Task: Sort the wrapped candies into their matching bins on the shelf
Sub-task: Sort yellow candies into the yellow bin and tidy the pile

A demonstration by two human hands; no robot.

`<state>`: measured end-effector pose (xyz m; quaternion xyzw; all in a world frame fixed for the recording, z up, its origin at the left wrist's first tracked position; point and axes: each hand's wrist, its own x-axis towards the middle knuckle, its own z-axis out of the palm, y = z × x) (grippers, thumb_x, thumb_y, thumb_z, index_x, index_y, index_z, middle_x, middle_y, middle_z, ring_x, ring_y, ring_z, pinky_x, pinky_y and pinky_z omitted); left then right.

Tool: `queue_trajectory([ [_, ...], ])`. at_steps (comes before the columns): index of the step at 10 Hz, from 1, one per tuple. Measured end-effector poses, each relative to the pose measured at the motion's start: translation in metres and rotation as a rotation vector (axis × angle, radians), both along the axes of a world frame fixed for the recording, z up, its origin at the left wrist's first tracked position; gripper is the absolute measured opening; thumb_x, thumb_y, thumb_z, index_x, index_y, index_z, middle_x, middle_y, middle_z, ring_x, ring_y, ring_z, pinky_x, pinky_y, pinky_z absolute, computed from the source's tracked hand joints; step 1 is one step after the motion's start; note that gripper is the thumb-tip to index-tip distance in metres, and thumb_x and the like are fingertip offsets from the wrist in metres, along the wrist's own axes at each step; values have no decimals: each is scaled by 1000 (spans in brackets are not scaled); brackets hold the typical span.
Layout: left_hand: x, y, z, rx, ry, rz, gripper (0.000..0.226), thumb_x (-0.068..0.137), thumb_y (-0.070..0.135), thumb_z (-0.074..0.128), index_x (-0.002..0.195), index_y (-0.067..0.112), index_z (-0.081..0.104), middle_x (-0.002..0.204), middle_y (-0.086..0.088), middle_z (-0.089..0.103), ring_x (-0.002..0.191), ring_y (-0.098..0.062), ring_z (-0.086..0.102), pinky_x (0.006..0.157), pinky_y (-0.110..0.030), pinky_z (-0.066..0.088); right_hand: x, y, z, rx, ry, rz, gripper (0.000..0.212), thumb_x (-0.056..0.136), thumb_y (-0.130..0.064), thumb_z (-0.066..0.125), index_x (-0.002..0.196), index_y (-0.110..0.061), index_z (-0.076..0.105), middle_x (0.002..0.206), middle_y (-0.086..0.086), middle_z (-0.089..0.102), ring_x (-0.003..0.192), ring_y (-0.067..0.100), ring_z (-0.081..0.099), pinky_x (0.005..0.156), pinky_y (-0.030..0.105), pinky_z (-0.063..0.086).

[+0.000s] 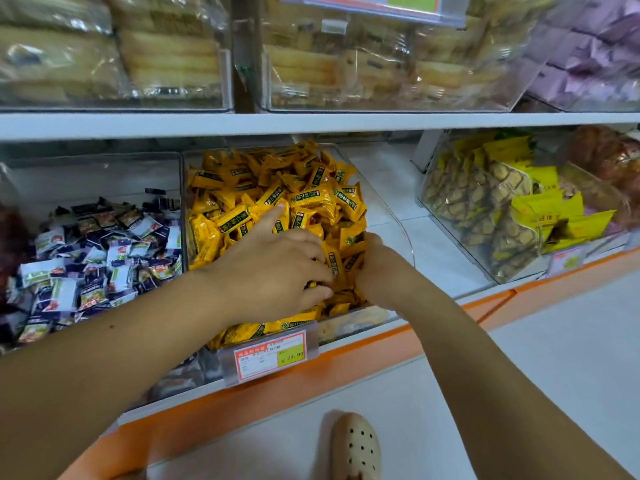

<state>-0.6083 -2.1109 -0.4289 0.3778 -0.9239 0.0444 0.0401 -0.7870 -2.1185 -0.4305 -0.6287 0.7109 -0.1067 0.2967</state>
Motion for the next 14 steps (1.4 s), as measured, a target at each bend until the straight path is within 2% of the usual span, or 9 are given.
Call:
queue_trajectory([
  [2, -10, 1, 0, -51, 152, 55, 27, 79, 52, 60, 104, 42, 57, 109, 12, 42, 109, -11, 45, 114, -53, 15, -12, 6, 2, -67, -164, 121, 27, 92, -6, 42, 112, -19, 54, 82, -1, 54, 80, 21, 54, 67, 28, 43],
  [3, -11, 0, 0, -101, 159, 49, 59, 70, 45, 65, 124, 42, 41, 137, 3, 29, 124, -20, 33, 110, -53, 24, -15, 9, 8, -46, -176, 173, 24, 95, -7, 42, 111, -18, 57, 85, 6, 58, 81, 23, 56, 67, 25, 44],
  [4, -12, -4, 1, -58, 27, 48, 87, 72, 46, 58, 145, 48, 11, 160, 6, -10, 146, -19, -9, 115, -59, 4, -16, 12, 9, -45, -171, 203, 16, 91, -4, 46, 94, -14, 57, 77, 4, 56, 67, 15, 51, 55, 17, 38],
  [5, -14, -9, 3, -1, -82, 90, 80, 77, 55, 45, 148, 45, 8, 159, 13, -2, 146, -13, -12, 112, -62, -7, -25, 13, 14, -8, -177, 260, 17, 91, -6, 53, 102, -10, 66, 88, 3, 64, 79, 16, 58, 66, 19, 44],
  [7, -5, -4, 8, 9, -71, 49, 56, 75, 61, 39, 129, 48, 48, 149, 17, 34, 142, -10, 18, 113, -60, -5, -40, -1, 49, -56, -71, 203, 39, 97, -4, 46, 125, -25, 62, 126, -6, 59, 113, 14, 57, 90, 26, 49],
  [8, -3, -2, 12, 23, -108, 58, 60, 75, 62, 33, 132, 48, 45, 141, 19, 41, 138, -9, 22, 114, -59, -7, -24, -15, 53, 6, 81, 256, 49, 97, 0, 38, 137, -25, 50, 133, -6, 48, 102, 10, 55, 72, 18, 47],
  [9, -2, -2, 12, 23, -137, 61, 62, 74, 62, 32, 132, 47, 45, 132, 17, 47, 134, -9, 27, 114, -59, -7, -2, -31, 53, 62, 365, 349, 41, 98, -3, 39, 138, -5, 45, 139, 6, 45, 116, 22, 51, 84, 23, 42],
  [11, 5, -1, 11, 35, -108, 54, 63, 74, 65, 35, 133, 47, 44, 119, 17, 52, 129, -9, 33, 114, -58, -7, 14, -45, 48, 197, 563, 500, 34, 92, -18, 61, 124, -10, 56, 92, 3, 60, 72, 17, 52, 58, 23, 38],
  [14, 15, 4, 9, 47, 17, 33, 58, 75, 59, 39, 130, 43, 50, 135, 17, 48, 133, -7, 31, 115, -57, -7, 6, -47, 20, 187, 311, 367, 22, 88, 1, 53, 107, -7, 46, 90, 8, 46, 77, 18, 44, 55, 23, 34],
])
